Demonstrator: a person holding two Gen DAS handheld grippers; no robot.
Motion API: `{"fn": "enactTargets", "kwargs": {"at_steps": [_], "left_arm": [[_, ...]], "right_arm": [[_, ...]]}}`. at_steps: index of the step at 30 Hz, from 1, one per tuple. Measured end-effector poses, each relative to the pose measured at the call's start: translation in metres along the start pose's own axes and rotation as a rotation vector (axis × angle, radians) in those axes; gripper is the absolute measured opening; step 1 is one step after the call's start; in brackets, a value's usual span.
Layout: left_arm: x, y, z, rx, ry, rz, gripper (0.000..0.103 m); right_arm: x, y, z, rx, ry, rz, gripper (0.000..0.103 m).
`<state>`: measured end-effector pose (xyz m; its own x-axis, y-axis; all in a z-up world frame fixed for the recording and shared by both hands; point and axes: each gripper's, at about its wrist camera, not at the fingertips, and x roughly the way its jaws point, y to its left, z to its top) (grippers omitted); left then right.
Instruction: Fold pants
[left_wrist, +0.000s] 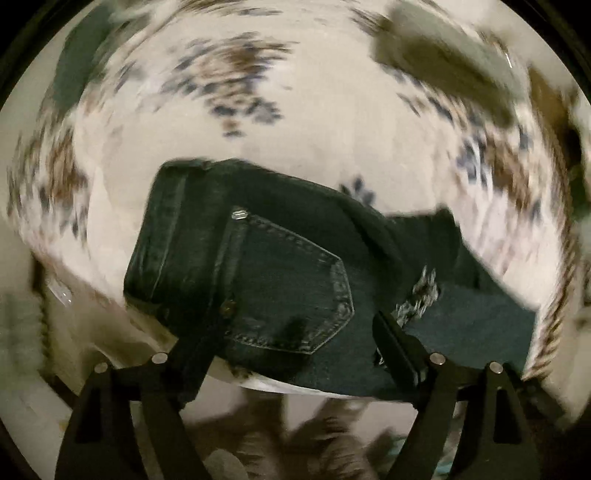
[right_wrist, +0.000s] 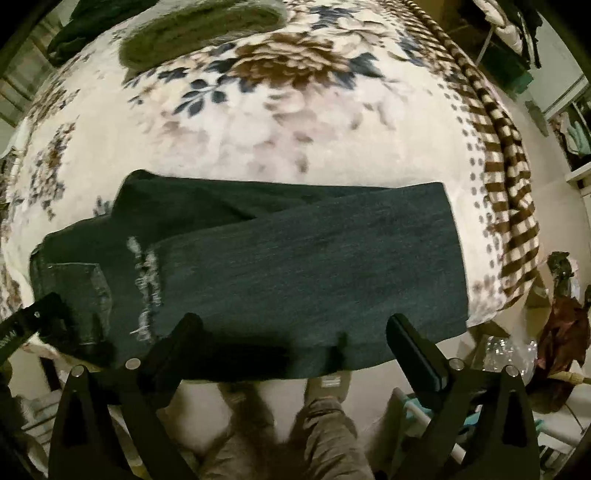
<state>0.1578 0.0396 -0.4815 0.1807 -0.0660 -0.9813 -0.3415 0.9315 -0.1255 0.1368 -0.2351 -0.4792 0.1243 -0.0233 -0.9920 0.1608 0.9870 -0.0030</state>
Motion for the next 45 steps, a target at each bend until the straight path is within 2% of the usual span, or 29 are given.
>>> {"fn": "enactTargets", "kwargs": {"at_steps": [1,3,6,8,10,11,13,14,15,16,17,20,25,26,28,37,39,40,42,44,45], "left_arm": [[-0.001,0.013,-0.004,-0.066,-0.003,-0.040,0.082],[0.009,0.060,-0.006,-0.266,0.010,-0.130,0.082],[0.033,0.119,-0.021,-0.512,0.022,-0.212,0.081],[0.044,0.142,-0.032,-0.619,0.014,-0.237,0.080],[0.059,0.155,-0.035,-0.685,0.010,-0.297,0.079],[0.064,0.159,-0.034,-0.705,-0.005,-0.319,0.071],[0.074,0.164,-0.030,-0.724,-0.035,-0.362,0.067],[0.078,0.165,-0.029,-0.731,-0.040,-0.366,0.059],[0.081,0.167,-0.029,-0.743,-0.049,-0.370,0.056],[0.082,0.170,-0.029,-0.754,-0.069,-0.373,0.047],[0.081,0.171,-0.029,-0.754,-0.083,-0.369,0.029],[0.064,0.170,-0.033,-0.718,-0.143,-0.380,0.019],[0.013,0.140,-0.034,-0.553,-0.262,-0.376,0.018],[0.008,0.135,-0.034,-0.533,-0.273,-0.382,0.018],[0.004,0.131,-0.031,-0.496,-0.273,-0.341,0.018],[0.039,0.169,-0.024,-0.654,-0.157,-0.318,0.023],[0.038,0.167,-0.023,-0.659,-0.156,-0.331,0.027],[0.032,0.165,-0.025,-0.647,-0.174,-0.325,0.033],[0.017,0.157,-0.027,-0.606,-0.226,-0.318,0.036],[0.017,0.150,-0.025,-0.581,-0.249,-0.333,0.052],[0.021,0.150,-0.023,-0.579,-0.246,-0.328,0.055]], "right_arm": [[-0.001,0.004,-0.001,-0.001,0.004,0.011,0.101],[-0.002,0.010,-0.001,-0.002,0.010,0.031,0.101],[0.005,0.019,-0.002,-0.002,0.040,0.070,0.101],[0.012,0.023,-0.001,0.009,0.068,0.096,0.101],[0.020,0.027,0.000,0.016,0.085,0.104,0.101],[0.022,0.028,0.001,0.015,0.090,0.103,0.101],[0.029,0.032,0.002,0.016,0.104,0.101,0.101],[0.033,0.033,0.003,0.016,0.110,0.099,0.101],[0.036,0.035,0.004,0.015,0.117,0.093,0.101],[0.039,0.035,0.004,0.016,0.122,0.092,0.101],[0.041,0.037,0.004,0.016,0.129,0.093,0.101],[0.047,0.041,0.004,0.022,0.150,0.101,0.101],[0.050,0.051,0.001,0.010,0.160,0.112,0.101],[0.051,0.054,0.000,0.009,0.162,0.115,0.101],[0.053,0.057,-0.001,0.006,0.168,0.119,0.101],[0.057,0.065,-0.001,-0.010,0.190,0.133,0.101],[0.058,0.064,-0.001,-0.017,0.193,0.132,0.101],[0.059,0.063,-0.001,-0.016,0.197,0.135,0.101],[0.061,0.060,-0.001,-0.010,0.203,0.139,0.101],[0.063,0.059,-0.002,-0.003,0.212,0.140,0.101],[0.064,0.059,-0.002,-0.001,0.216,0.142,0.101]]}}
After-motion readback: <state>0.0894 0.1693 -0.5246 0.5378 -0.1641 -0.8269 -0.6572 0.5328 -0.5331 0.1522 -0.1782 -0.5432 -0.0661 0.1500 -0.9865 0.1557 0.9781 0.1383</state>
